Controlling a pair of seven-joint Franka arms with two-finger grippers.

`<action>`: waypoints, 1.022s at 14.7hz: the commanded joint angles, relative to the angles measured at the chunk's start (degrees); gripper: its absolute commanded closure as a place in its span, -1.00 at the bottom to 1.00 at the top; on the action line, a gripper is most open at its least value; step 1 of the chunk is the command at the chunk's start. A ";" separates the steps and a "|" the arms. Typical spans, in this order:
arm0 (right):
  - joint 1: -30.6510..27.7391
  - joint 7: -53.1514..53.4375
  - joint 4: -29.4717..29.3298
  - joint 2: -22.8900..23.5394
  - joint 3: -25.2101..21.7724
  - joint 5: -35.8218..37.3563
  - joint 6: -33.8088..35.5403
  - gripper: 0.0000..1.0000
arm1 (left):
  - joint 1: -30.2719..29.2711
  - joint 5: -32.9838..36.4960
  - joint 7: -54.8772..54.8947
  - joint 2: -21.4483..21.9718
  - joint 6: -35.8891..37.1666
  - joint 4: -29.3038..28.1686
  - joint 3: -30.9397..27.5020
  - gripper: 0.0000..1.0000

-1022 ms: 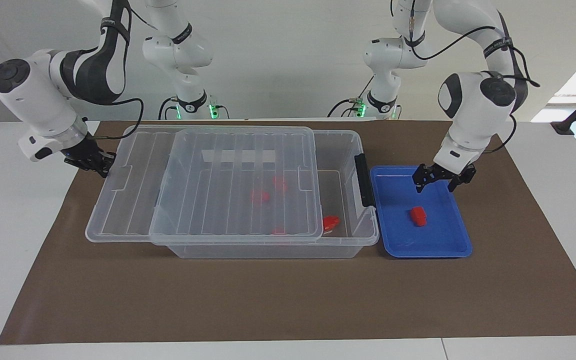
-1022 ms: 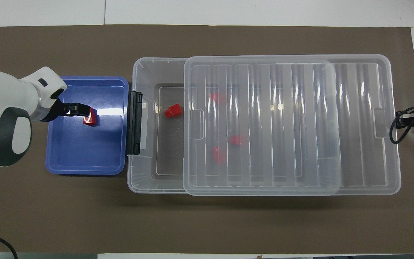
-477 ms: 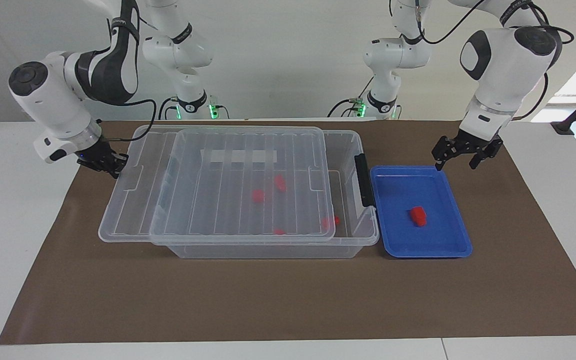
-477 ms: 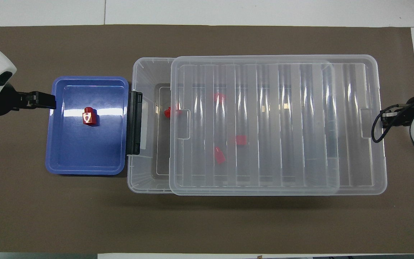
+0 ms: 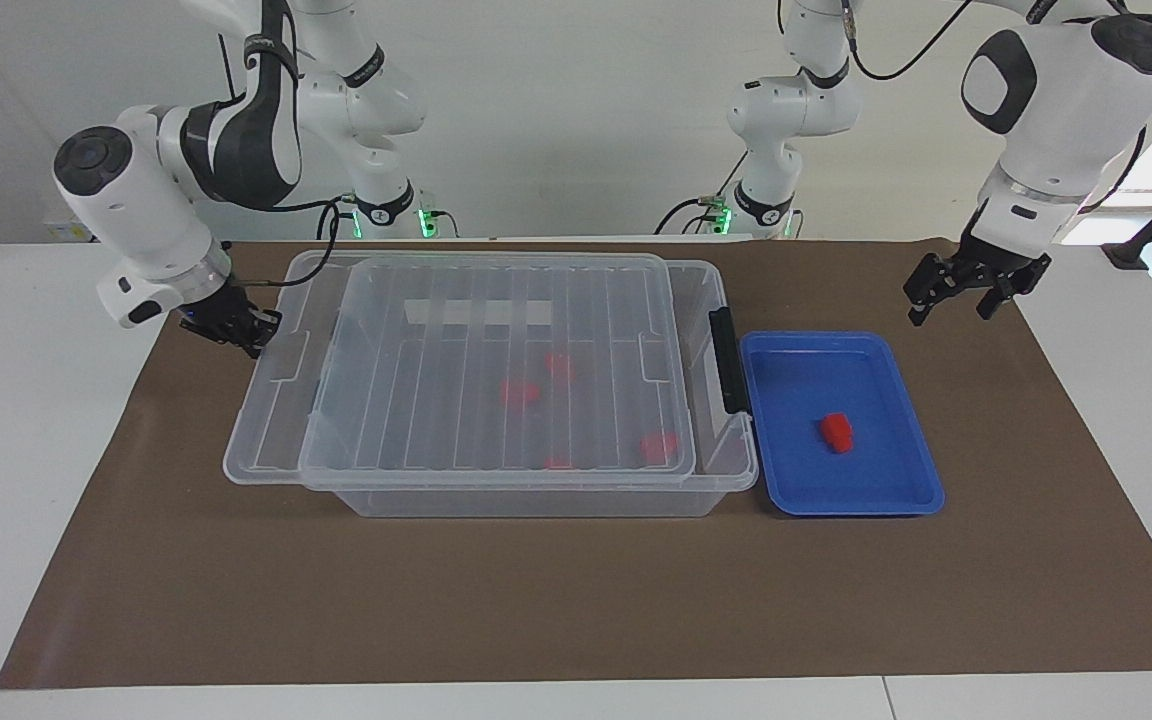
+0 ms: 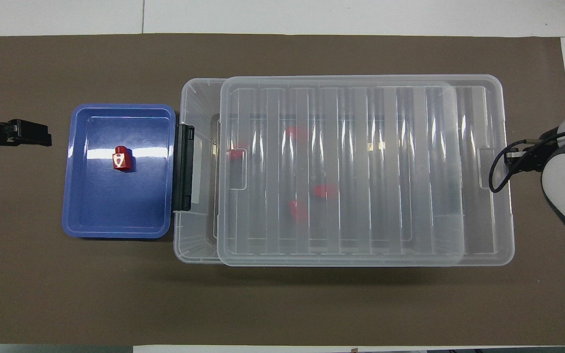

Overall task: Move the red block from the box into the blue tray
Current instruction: 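Slide the clear lid back over the box with the right gripper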

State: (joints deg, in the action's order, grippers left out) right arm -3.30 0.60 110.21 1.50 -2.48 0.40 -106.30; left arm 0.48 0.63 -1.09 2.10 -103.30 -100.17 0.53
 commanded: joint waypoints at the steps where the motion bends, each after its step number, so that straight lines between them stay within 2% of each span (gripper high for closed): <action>1: -0.21 1.25 2.20 -1.59 0.72 -0.75 -1.54 1.00 | -0.66 -0.28 1.96 -0.60 3.36 3.48 0.17 -1.00; 7: -0.21 2.83 2.55 -1.59 2.38 -0.92 -2.50 1.00 | -0.66 -2.03 2.84 -0.60 4.51 4.02 0.17 -1.00; 11: -0.12 3.88 3.25 -1.94 3.18 -1.63 -3.13 1.00 | -0.75 -2.12 2.23 1.41 5.64 2.70 0.35 -1.00; 15: -0.12 4.50 3.17 -1.94 3.70 -1.63 -3.13 1.00 | -0.66 -2.12 2.06 1.59 6.09 2.52 0.17 -1.00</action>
State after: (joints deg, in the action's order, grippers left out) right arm -3.27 3.70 111.45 1.20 0.41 -0.07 -108.00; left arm 0.31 -0.46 0.46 2.91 -98.76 -97.70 0.62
